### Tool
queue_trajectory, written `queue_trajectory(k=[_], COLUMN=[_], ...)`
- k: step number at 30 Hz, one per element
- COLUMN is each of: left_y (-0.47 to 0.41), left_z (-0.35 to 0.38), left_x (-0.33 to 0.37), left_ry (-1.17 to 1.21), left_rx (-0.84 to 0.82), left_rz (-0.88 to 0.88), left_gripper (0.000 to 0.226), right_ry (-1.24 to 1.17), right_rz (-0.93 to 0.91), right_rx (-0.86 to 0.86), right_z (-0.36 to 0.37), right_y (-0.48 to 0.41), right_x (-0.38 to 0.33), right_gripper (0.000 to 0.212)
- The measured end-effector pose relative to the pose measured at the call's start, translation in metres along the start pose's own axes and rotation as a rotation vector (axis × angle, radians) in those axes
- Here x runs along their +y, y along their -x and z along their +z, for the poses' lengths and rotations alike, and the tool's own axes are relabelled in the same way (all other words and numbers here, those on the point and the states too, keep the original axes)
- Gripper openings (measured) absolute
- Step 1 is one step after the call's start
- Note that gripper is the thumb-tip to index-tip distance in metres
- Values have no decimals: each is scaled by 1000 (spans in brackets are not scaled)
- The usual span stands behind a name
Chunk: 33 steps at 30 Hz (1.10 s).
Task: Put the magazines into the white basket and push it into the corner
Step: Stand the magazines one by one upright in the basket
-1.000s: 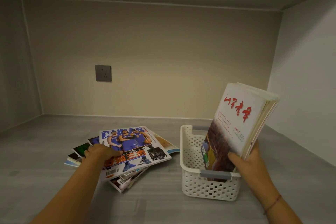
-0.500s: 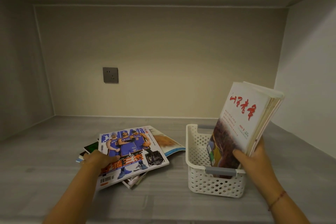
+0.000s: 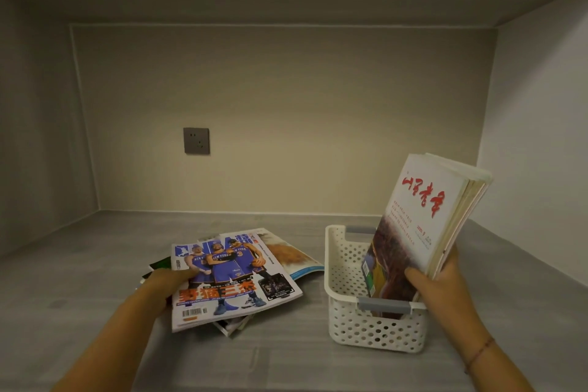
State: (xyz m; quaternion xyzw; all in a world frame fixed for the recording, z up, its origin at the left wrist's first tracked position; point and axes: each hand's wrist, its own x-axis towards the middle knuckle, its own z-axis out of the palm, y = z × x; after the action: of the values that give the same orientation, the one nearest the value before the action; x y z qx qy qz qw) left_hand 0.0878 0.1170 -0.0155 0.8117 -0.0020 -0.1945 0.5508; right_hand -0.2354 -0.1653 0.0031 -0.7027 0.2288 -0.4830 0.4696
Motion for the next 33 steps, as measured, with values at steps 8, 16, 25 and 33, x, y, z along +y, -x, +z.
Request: queue_trajectory(k=[8, 16, 25, 33], left_y=[26, 93, 151, 168], left_z=[24, 66, 148, 211], left_x=[36, 84, 102, 80], left_ry=[25, 106, 200, 142], left_rx=[-48, 184, 403, 311], left_rz=[236, 818, 1170, 1203], left_gripper=[15, 10, 26, 31], right_ry=[-1, 1, -35, 4], right_rz=[-28, -38, -44, -75], right_rx=[-16, -26, -53, -54], right_z=[0, 1, 0, 0], right_y=[-1, -3, 0, 0], right_x=[1, 3, 1, -2], right_gripper=[72, 72, 73, 71])
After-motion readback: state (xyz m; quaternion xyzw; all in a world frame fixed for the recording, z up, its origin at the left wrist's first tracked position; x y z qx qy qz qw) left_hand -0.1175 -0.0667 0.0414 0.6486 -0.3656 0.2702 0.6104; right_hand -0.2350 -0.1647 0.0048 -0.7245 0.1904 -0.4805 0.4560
